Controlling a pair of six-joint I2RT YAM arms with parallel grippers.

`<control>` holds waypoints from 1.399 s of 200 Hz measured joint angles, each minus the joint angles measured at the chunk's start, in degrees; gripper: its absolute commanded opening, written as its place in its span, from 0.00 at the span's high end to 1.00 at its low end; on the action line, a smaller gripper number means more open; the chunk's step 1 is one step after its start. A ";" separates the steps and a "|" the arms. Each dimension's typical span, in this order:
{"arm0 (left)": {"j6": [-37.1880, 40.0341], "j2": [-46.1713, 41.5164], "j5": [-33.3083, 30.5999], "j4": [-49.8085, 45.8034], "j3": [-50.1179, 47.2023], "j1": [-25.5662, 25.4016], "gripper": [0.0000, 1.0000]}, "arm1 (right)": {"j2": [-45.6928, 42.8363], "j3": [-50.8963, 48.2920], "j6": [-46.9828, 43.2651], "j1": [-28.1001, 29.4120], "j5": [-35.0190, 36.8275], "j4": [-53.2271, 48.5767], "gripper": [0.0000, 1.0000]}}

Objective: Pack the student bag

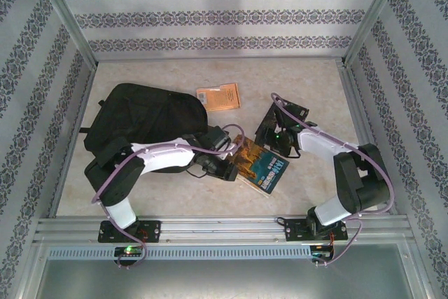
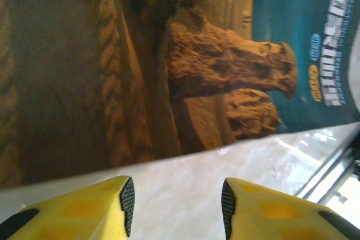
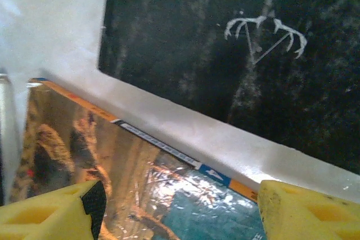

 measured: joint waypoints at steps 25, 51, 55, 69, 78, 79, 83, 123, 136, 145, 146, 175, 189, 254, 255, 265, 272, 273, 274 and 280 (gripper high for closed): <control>-0.11 3.61 -0.11 -0.46 2.16 0.20 0.53 | 0.39 0.00 -0.92 0.00 2.78 -0.48 0.24; -0.02 6.49 -0.85 -3.63 6.80 0.00 0.52 | 0.37 -0.63 -1.49 0.00 4.61 -0.33 0.24; 0.04 6.97 -0.90 -4.46 7.63 0.00 0.52 | 0.37 -0.87 -1.55 0.00 4.66 -0.35 0.23; 0.35 8.66 -1.33 -6.64 10.45 0.02 0.51 | 0.22 -2.05 -1.90 0.02 5.11 -0.17 0.23; 0.55 9.81 -1.38 -8.11 12.28 0.15 0.51 | -0.48 -2.69 -1.90 -0.02 5.31 0.09 0.23; 0.55 9.88 -1.38 -8.20 12.44 0.15 0.51 | -0.55 -2.73 -1.90 -0.04 5.31 0.13 0.23; 0.70 10.34 -1.40 -8.81 13.18 0.24 0.51 | -1.05 -3.10 -1.92 -0.04 5.40 0.22 0.23; 2.19 12.41 -4.50 -10.67 17.77 2.80 0.47 | -7.02 -7.67 -1.51 1.73 5.29 -0.81 0.23; 2.40 12.44 -5.25 -10.56 18.56 4.50 0.47 | -8.92 -8.74 -1.11 3.43 4.70 -1.86 0.22; 2.51 12.44 -5.70 -10.40 19.17 5.42 0.47 | -10.16 -9.42 -0.70 4.52 3.39 -2.54 0.22; 2.56 12.44 -5.77 -10.38 19.26 5.57 0.47 | -10.32 -9.53 -0.63 4.70 3.15 -2.64 0.22; 2.89 12.22 -6.99 -8.22 19.65 7.63 0.47 | -13.31 -10.27 0.39 6.25 -0.85 -5.03 0.23; 2.86 11.67 -7.17 -7.43 18.95 7.96 0.47 | -14.45 -10.34 0.37 5.73 -1.33 -5.42 0.24; 1.49 3.43 -6.97 -4.74 11.72 8.09 0.41 | -9.86 -8.92 -0.13 -0.52 -1.33 -4.42 0.30; 1.49 3.43 -6.97 -4.74 11.72 8.09 0.42 | -9.86 -8.92 -0.13 -0.52 -1.33 -4.42 0.31; 1.22 2.12 -6.93 -4.59 10.69 8.22 0.43 | -8.37 -8.28 -0.44 -1.03 -1.62 -3.74 0.33; 1.05 1.44 -6.95 -4.57 10.27 8.26 0.43 | -7.80 -8.09 -0.68 -1.33 -1.90 -3.19 0.35; 1.03 1.36 -6.95 -4.55 10.21 8.28 0.43 | -7.72 -8.07 -0.79 -1.40 -1.92 -3.10 0.35; 1.01 1.29 -6.95 -4.55 10.19 8.31 0.43 | -7.69 -8.04 -0.74 -1.40 -1.97 -3.08 0.36; 0.83 0.87 -6.95 -4.50 10.01 8.33 0.43 | -7.41 -7.93 -0.96 -1.57 -2.27 -2.69 0.37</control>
